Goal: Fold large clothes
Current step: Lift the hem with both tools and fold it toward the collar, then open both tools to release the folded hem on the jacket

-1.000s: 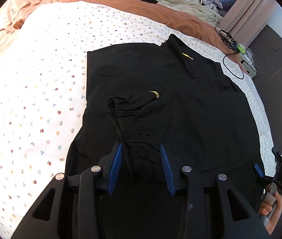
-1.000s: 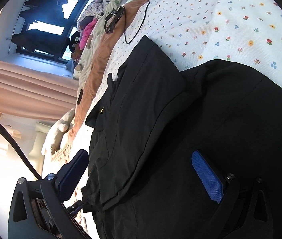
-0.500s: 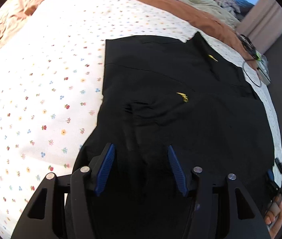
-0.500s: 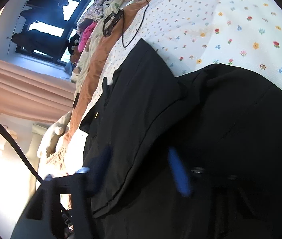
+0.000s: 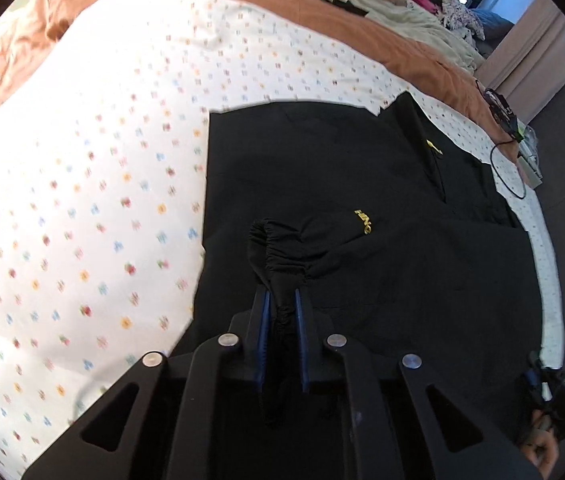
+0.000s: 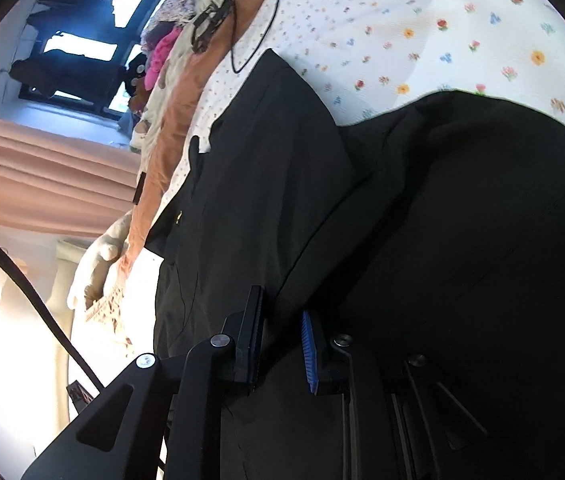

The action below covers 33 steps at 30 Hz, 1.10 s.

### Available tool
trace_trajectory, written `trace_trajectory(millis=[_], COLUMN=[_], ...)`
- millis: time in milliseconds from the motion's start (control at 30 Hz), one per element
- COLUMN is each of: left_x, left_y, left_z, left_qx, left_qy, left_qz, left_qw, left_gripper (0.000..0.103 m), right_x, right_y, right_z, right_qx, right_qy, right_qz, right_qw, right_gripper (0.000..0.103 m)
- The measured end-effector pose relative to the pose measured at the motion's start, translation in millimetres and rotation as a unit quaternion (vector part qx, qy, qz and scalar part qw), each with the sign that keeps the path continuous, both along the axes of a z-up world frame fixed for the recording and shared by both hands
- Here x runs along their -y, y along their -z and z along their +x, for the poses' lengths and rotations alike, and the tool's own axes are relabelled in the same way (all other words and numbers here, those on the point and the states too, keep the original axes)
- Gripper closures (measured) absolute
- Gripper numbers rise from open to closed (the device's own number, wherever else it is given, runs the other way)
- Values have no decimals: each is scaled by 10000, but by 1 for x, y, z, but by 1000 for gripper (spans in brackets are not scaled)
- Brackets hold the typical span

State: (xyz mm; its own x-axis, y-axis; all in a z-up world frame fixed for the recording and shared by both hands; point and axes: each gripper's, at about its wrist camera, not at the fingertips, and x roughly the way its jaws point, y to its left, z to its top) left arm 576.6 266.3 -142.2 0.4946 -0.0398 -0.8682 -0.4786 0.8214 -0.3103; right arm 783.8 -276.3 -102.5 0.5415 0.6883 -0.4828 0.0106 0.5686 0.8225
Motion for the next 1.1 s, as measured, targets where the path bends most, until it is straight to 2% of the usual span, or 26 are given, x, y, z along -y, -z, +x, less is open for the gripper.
trace_trajectory(millis=[67, 133, 200, 233, 267, 300, 400, 500, 633, 800, 933, 1100], left_x=[0, 1, 4, 6, 8, 9, 13, 17, 30, 52, 66, 82], left_y=[0, -2, -6, -9, -13, -18, -34, -47, -62, -84, -92, -99], left_z=[-1, -8, -16, -21, -26, -32, -51, -74, -108, -152, -191, -241], left_qx=[-73, -126, -86, -23, 53, 127, 266, 411, 542, 986, 1170, 1386], left_qy=[103, 91, 59, 88, 111, 111, 123, 105, 182, 233, 261, 211], left_qz=[-41, -53, -37, -37, -33, -6, 96, 16, 23, 142, 29, 401], left_qw=[9999, 9999, 9999, 10000, 9999, 9999, 9995, 9991, 9984, 9947, 9928, 9893], left_gripper=[85, 79, 60, 35, 15, 12, 12, 12, 12, 12, 12, 12], right_x=[-1, -4, -8, -10, -11, -12, -14, -10, 12, 34, 49, 67], right_y=[-5, -8, -12, -13, -14, -14, -16, -23, -32, -33, -50, -53], right_z=[-1, -3, -6, -8, -9, -12, -20, -28, -48, -65, -104, -156], right_qx=[27, 109, 198, 215, 212, 221, 242, 329, 428, 210, 553, 865], right_qy=[3, -70, -154, -169, -167, -214, -252, -260, -118, 19, 17, 16], right_qz=[11, 104, 113, 109, 101, 114, 21, -5, -83, 96, -187, -507], right_qw=[10000, 9999, 9996, 9996, 9996, 9995, 9994, 9991, 9990, 9997, 9983, 9950], right_gripper=[74, 52, 41, 37, 35, 33, 29, 23, 21, 21, 21, 21])
